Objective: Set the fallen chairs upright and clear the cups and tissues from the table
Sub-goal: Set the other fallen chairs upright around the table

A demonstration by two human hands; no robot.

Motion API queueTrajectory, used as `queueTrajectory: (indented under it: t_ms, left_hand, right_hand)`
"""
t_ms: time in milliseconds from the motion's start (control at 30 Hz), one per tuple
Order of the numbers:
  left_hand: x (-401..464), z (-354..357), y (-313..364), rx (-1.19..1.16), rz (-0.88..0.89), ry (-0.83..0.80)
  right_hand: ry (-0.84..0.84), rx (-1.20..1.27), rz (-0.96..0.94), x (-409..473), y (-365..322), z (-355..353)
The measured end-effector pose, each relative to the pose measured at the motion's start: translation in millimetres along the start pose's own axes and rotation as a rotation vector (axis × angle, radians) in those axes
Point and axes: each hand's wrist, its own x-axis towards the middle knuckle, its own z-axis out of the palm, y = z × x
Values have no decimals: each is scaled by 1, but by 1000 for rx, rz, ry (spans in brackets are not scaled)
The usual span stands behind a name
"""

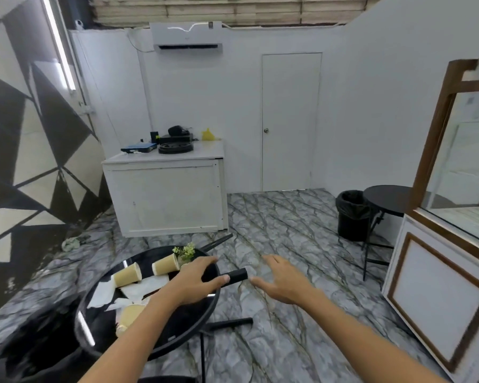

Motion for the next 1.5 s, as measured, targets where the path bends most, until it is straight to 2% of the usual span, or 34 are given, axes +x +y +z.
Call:
queueTrajectory:
  t_ms: [267, 733, 1000, 1200, 1500]
  left_hand:
    - [107, 28, 10, -10, 20, -14]
    - [314, 31, -20, -16, -42, -55]
    - [440, 25, -38, -1, -161, -57]
    - [531, 30, -30, -18, -237, 19]
    - [652, 19, -47, -14, -332, 88]
  right_hand:
    - [-43, -52, 27, 73, 85, -14]
    - [-135, -94, -22, 280, 187, -20]
    - [-135, -44, -122, 423, 257, -22]
    - [-173, -80, -229, 528, 313, -27]
    - [-220, -29, -351, 674, 357, -30]
